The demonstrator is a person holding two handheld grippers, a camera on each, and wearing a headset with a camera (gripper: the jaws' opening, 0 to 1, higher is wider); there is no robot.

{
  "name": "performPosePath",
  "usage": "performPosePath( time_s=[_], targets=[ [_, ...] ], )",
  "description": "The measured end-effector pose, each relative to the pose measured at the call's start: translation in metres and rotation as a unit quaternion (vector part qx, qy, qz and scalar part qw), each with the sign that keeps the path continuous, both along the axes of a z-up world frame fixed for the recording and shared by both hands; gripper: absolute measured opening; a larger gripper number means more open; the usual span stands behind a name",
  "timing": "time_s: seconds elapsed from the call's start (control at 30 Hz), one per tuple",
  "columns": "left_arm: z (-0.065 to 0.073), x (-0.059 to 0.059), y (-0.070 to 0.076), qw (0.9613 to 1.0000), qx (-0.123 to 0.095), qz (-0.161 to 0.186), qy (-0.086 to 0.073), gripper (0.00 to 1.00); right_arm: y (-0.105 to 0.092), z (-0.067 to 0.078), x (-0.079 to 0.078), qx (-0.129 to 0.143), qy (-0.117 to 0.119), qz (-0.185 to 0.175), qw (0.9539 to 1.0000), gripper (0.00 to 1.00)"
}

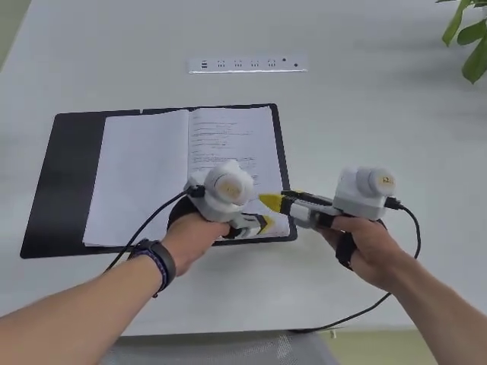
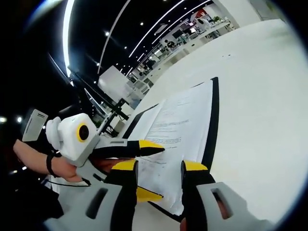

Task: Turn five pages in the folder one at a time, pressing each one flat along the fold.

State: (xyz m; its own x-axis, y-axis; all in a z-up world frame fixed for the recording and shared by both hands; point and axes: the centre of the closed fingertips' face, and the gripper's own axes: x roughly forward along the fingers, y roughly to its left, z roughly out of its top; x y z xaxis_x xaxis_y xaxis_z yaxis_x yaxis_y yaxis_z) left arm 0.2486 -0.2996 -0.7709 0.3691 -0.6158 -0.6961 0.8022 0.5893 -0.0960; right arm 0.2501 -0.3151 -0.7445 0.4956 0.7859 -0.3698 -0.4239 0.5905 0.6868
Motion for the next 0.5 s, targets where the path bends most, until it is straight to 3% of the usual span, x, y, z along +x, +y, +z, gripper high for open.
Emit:
performPosePath(
  time_s=[0.13, 0.37, 0.5],
  targets=[
    [0.010, -0.001, 0.004, 0.9999, -0.010, 0.006, -0.002, 0.58, 0.001, 0.004, -0.007, 0.030, 0.009, -0.004, 0.9995, 0.20],
    [0.021, -0.003, 0.012, 0.9998, -0.019, 0.010, -0.005, 0.60, 0.005, -0.001, -0.018, 0.032, 0.018, -0.007, 0.9993, 0.09],
    [0.024, -0.005, 0.019, 0.9992, -0.031, 0.026, 0.005, 0.61, 0.007, 0.004, -0.017, 0.037, 0.015, -0.014, 0.9991, 0.00]
  ],
)
